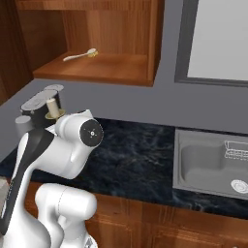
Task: Pick the candle and candle from the dining table and place them in the open cabinet. Close the cabinet after placing the objects.
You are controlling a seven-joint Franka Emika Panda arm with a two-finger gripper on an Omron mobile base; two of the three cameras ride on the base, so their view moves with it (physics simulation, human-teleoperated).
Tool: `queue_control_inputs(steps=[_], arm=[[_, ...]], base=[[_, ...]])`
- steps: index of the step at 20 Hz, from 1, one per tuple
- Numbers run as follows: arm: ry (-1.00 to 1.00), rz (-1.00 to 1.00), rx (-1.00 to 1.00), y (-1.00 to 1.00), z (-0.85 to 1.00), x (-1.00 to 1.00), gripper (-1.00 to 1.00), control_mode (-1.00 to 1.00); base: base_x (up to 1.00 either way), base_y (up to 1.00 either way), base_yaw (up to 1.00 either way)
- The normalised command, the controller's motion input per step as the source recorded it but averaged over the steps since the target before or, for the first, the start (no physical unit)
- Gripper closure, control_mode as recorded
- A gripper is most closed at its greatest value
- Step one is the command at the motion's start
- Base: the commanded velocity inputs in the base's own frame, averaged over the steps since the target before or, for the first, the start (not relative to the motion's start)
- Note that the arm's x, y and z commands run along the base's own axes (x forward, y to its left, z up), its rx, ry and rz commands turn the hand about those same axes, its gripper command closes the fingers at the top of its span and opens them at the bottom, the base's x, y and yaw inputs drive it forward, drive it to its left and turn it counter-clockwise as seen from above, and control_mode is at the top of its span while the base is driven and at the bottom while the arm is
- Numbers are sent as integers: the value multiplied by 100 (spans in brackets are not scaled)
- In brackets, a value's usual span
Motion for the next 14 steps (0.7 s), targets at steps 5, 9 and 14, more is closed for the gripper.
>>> queue_control_inputs(steps=[5, 9, 14], arm=[[0, 0, 0, 0, 0, 0, 100, 100], [0, 0, 0, 0, 0, 0, 100, 100], [-1, 10, -1, 0, -10, 0, 100, -100]], base=[[16, 0, 20], [0, 0, 16], [0, 0, 3]])
